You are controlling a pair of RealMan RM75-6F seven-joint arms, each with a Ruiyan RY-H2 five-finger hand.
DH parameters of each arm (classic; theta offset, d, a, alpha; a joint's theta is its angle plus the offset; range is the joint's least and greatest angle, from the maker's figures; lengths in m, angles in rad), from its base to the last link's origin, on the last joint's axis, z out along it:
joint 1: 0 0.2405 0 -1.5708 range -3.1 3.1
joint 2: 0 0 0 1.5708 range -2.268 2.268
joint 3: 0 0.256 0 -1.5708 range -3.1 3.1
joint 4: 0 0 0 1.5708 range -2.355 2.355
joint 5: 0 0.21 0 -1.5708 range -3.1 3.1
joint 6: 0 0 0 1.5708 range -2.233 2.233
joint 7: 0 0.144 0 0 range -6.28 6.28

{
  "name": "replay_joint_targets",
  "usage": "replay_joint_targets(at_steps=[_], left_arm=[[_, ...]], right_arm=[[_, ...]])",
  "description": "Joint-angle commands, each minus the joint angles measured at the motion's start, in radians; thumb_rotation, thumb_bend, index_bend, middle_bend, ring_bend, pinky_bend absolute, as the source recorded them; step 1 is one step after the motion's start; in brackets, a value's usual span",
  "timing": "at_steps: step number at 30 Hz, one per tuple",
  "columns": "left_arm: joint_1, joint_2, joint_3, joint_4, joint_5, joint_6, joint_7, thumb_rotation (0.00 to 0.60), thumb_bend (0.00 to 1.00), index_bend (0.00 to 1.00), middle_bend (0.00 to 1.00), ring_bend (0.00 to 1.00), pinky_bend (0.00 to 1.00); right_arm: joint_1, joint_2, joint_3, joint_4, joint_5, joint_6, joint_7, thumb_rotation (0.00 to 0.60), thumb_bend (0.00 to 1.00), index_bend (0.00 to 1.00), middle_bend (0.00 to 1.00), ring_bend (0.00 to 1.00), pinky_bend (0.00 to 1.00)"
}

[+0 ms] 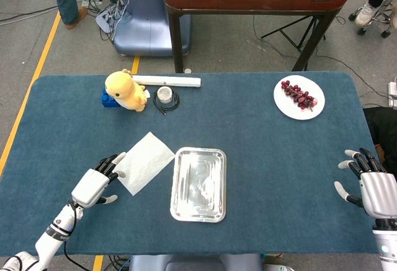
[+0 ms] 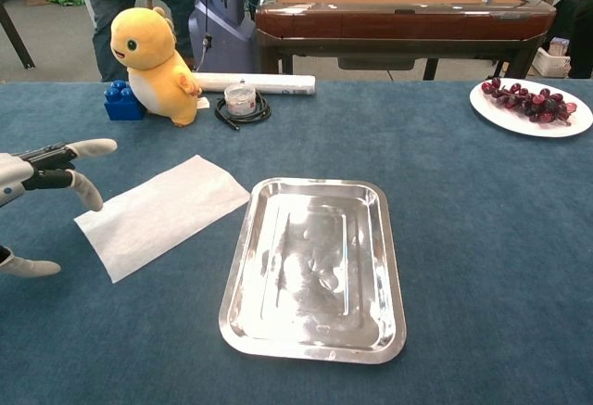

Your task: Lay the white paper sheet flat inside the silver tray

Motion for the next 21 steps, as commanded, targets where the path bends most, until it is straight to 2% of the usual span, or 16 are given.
replay_joint_targets(at_steps=[1, 21], left_arm=[[-0.004, -0.017, -0.005, 0.011, -0.007, 0.003, 0.004, 0.600, 0.07, 0.40, 0.00, 0.00, 0.13], [-0.025, -0.066, -0.005, 0.072, -0.043, -0.024, 0.050, 0.600, 0.07, 0.44, 0.00, 0.00, 0.13]], right_arm=[[0.000, 0.000, 0.000, 0.000, 0.000, 0.000, 0.000, 0.600, 0.27, 0.41, 0.24, 0.12, 0.32], [0.001, 0.000, 0.000, 0.000, -0.001, -0.003, 0.000, 0.600, 0.27, 0.41, 0.24, 0.12, 0.32]])
